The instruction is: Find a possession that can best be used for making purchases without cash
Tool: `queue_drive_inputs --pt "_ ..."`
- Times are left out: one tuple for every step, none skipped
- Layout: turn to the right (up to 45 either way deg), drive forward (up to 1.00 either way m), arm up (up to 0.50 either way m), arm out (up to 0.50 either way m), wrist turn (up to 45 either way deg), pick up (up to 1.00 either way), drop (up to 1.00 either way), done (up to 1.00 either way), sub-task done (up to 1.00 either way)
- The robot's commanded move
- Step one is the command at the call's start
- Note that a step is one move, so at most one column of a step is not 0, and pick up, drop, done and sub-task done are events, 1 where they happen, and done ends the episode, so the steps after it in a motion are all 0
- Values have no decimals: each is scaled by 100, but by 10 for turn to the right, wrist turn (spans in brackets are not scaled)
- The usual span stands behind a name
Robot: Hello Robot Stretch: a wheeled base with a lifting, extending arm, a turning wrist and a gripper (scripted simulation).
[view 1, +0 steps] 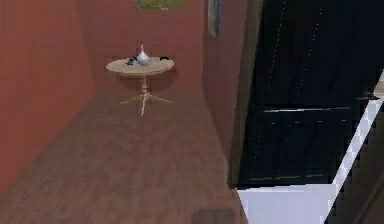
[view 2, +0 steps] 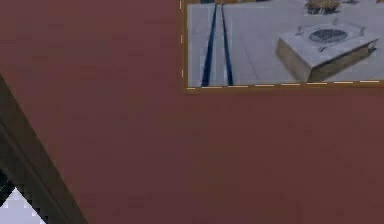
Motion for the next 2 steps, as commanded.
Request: queue_drive_inputs --pt "-60 0 0 0 0 0 0 0 0" --pt "0 80 0 0 0 0 0 0 0"
